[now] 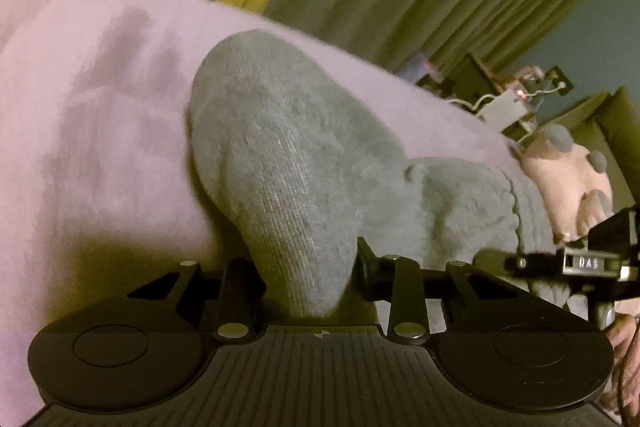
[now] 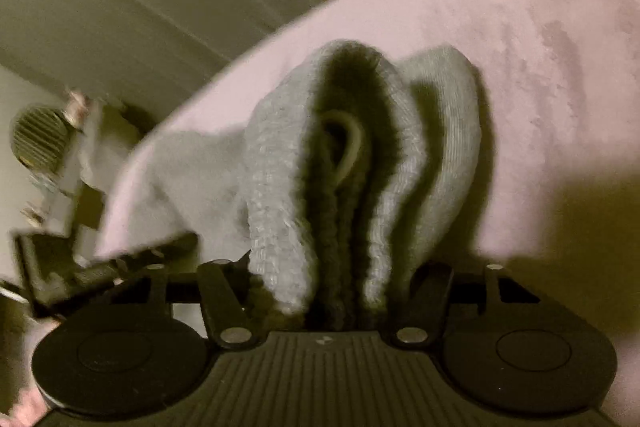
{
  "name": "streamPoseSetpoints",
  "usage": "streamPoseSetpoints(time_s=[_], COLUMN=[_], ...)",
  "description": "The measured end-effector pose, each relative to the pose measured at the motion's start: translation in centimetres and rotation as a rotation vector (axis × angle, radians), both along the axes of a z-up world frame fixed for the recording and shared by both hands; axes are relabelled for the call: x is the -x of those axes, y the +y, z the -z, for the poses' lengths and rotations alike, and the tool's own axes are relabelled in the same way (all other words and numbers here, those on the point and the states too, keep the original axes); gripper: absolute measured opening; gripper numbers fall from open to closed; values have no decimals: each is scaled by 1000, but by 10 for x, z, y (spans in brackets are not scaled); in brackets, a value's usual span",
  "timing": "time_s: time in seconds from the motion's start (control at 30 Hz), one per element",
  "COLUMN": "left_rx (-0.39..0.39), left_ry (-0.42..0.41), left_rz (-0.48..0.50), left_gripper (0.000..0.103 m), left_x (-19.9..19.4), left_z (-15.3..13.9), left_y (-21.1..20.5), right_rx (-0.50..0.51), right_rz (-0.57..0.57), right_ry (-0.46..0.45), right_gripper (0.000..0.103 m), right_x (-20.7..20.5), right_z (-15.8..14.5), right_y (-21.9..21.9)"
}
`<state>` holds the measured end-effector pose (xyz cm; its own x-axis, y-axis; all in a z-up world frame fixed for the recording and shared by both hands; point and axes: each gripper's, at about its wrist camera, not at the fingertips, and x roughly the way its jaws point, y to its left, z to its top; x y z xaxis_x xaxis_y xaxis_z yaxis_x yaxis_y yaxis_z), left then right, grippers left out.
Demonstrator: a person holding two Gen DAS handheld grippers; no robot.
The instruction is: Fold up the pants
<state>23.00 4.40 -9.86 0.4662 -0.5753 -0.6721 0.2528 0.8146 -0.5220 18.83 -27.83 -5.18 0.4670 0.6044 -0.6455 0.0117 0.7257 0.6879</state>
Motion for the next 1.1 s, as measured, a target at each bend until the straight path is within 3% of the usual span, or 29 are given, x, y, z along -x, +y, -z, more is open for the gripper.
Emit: streamPoseSetpoints(time_s=[0.23,0.3,0.33,0.37,0.4,0.43,0.47,0.5,0.57,0.63,0.73,0.8,0.93,1.1], left_rx=[11,-29,-61,-135,-217,-315,-364,-377,-337,-330,-380,-391,-322,-383], left_ry=[-112,-107,-103,-94,-91,-98,-111,-127,-136,-86,-16,-34,17,-51], left_rz=[-63,-121,-142,-194,-251,-314,-344,-346,-306,-297,-228,-242,-277,-302], left_gripper=[35,45,56,72,79,89,95,96,97,97,97,98,98,98], left_x=[-27,-41,-47,-51,-51,-48,-43,-34,-17,-8,3,11,12,29], left_z=[-51,-56,-55,-54,-53,-52,-51,-49,-41,-29,-6,4,7,1], left_y=[5,11,13,15,16,18,20,22,24,15,-2,0,3,4], right_rx=[2,33,49,93,180,270,355,406,415,426,479,538,546,708], right_rz=[-2,30,39,37,47,66,114,157,144,123,97,104,85,63], right_ry=[-149,-184,-191,-197,-189,-183,-189,-190,-168,-127,-71,-7,-53,-193], right_gripper=[59,59,61,72,91,99,99,99,99,99,99,99,99,99], right_x=[-24,-40,-47,-54,-62,-65,-66,-63,-58,-53,-43,-39,-24,-4], right_z=[-51,-60,-62,-64,-66,-68,-70,-71,-67,-57,-37,-27,-14,-30], right_y=[22,21,20,21,22,24,26,25,26,35,50,59,61,75])
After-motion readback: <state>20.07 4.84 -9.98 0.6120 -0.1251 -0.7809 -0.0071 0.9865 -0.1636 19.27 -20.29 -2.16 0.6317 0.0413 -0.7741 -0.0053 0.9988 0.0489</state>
